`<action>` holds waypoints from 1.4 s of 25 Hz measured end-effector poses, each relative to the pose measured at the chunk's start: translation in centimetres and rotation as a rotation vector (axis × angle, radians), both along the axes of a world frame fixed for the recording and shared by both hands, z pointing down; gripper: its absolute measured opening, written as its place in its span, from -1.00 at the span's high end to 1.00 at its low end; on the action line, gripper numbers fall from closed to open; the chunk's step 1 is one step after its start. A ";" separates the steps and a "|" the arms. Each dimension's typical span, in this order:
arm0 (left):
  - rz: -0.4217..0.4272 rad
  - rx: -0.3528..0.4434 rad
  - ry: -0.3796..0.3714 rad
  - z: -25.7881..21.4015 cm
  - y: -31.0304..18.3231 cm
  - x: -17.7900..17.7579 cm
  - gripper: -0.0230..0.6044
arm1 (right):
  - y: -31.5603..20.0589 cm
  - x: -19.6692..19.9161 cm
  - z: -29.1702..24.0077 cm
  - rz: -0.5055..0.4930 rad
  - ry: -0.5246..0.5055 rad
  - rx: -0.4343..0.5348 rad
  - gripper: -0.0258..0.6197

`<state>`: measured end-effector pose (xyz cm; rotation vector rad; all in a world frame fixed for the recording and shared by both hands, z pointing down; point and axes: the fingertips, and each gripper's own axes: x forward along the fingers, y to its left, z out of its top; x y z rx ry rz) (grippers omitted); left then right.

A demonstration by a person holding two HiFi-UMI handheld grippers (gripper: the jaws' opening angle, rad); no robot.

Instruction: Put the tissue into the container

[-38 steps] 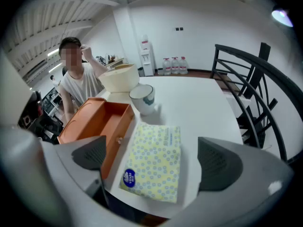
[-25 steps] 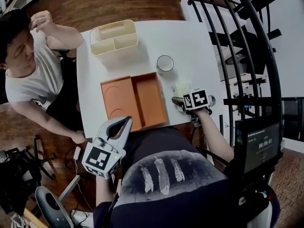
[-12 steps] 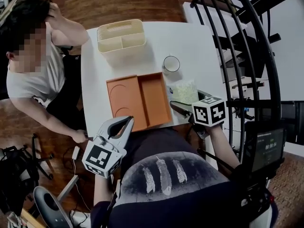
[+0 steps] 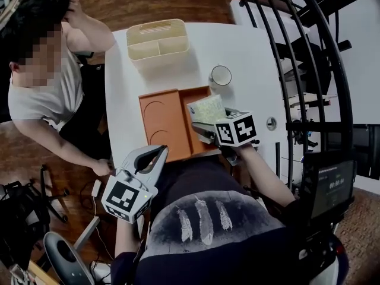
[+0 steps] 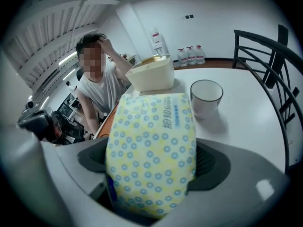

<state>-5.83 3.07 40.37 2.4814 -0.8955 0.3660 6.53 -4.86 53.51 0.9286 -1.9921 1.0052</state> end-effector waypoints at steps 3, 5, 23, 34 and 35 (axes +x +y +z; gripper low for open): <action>0.000 -0.012 -0.009 0.1 0.2 -0.3 0.91 | -0.3 -0.5 1.6 0.027 0.009 -0.026 -0.60; 0.004 -0.013 -0.014 0.1 0.2 -0.5 0.91 | -0.3 -0.7 2.6 0.044 0.021 -0.039 -0.60; -0.005 0.023 0.003 -1.2 -0.6 0.2 0.91 | -0.5 0.4 -15.7 -0.071 -0.491 0.335 0.26; 0.035 0.041 -0.010 -2.4 -0.6 3.2 0.91 | 6.1 0.1 -21.5 -0.402 -0.848 0.386 0.91; 0.034 0.041 -0.011 -2.3 -0.5 3.2 0.91 | 6.4 0.1 -21.2 -0.412 -0.846 0.386 0.91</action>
